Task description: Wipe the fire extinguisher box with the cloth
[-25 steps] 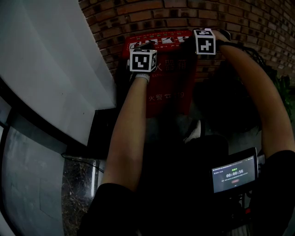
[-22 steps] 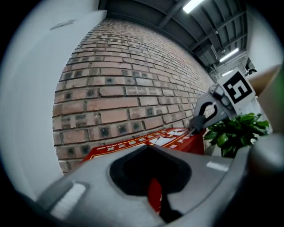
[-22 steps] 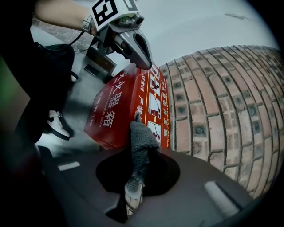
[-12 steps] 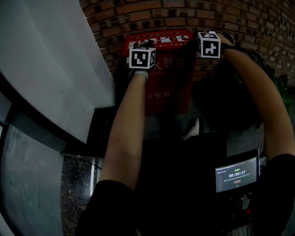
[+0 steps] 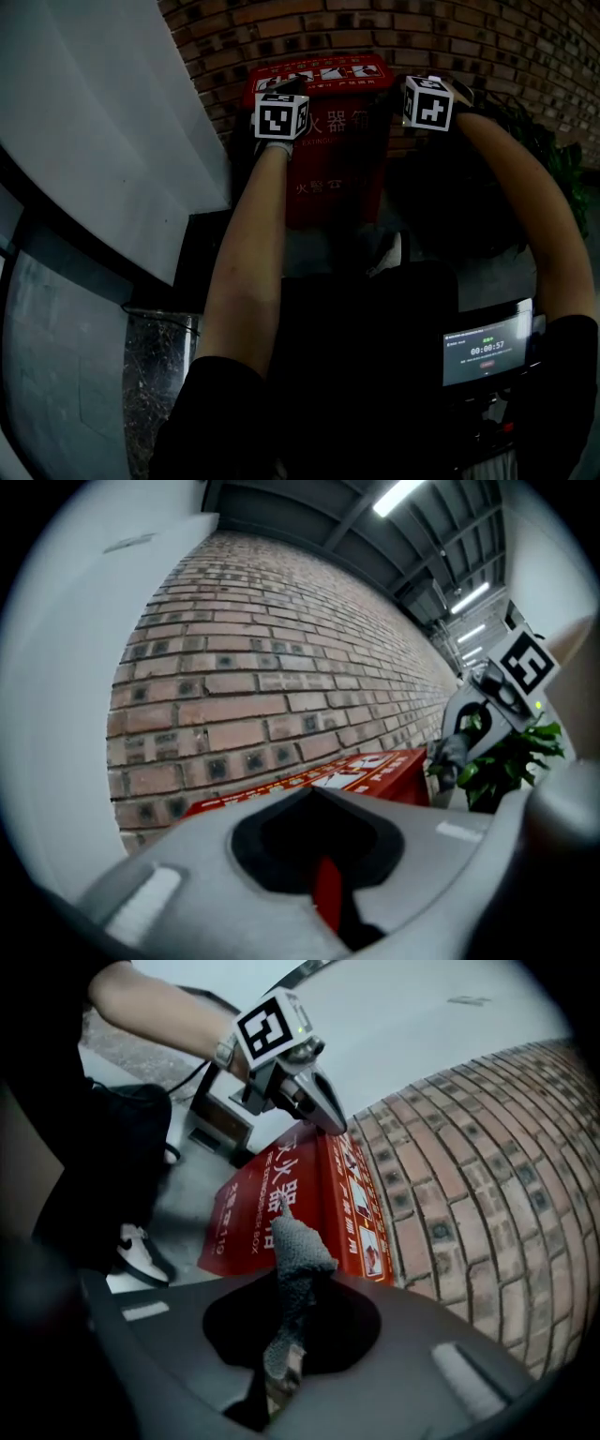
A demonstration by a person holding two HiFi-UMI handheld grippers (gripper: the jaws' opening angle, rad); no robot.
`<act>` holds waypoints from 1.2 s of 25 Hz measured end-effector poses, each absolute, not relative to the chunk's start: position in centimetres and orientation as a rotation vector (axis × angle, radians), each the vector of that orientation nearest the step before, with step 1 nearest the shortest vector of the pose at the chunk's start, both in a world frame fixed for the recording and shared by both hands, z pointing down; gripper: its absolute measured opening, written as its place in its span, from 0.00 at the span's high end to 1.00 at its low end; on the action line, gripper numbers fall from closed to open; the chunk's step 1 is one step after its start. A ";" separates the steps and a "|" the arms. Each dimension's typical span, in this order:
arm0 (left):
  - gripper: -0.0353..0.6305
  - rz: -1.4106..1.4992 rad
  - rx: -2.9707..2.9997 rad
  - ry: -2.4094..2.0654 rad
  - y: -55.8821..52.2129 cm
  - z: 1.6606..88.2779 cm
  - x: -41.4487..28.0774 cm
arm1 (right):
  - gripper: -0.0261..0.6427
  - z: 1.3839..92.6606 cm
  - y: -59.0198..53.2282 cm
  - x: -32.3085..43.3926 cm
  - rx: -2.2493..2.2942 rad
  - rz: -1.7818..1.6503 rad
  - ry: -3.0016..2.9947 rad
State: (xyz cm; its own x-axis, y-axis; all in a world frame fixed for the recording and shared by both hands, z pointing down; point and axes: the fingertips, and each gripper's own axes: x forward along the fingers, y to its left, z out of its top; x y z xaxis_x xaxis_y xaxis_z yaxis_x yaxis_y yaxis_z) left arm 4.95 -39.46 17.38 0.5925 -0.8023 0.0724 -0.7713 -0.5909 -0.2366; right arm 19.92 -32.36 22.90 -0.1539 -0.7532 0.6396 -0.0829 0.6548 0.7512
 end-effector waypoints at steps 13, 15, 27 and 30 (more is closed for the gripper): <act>0.94 0.039 -2.716 0.952 -27.3 26.2 3.1 | 0.93 22.5 -27.4 11.4 0.967 -0.670 -2.325; 0.94 0.068 -2.743 0.959 -26.0 29.4 2.1 | 0.93 24.5 -26.6 10.5 0.985 -0.599 -2.440; 0.94 0.057 -2.872 0.889 -24.2 42.5 0.6 | 0.93 40.8 -24.5 6.3 1.068 -0.310 -2.784; 0.94 0.112 -2.927 0.901 -24.8 44.2 0.3 | 0.93 43.5 -24.9 6.3 1.132 -0.208 -2.857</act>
State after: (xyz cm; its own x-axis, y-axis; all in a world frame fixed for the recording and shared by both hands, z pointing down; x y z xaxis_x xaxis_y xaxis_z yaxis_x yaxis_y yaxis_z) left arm 0.35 -24.79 44.16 0.8246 -0.5581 -0.0927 -0.5637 -0.8243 -0.0520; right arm 6.33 -24.88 43.45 -0.7281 -0.6854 0.0077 -0.6771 0.7209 0.1476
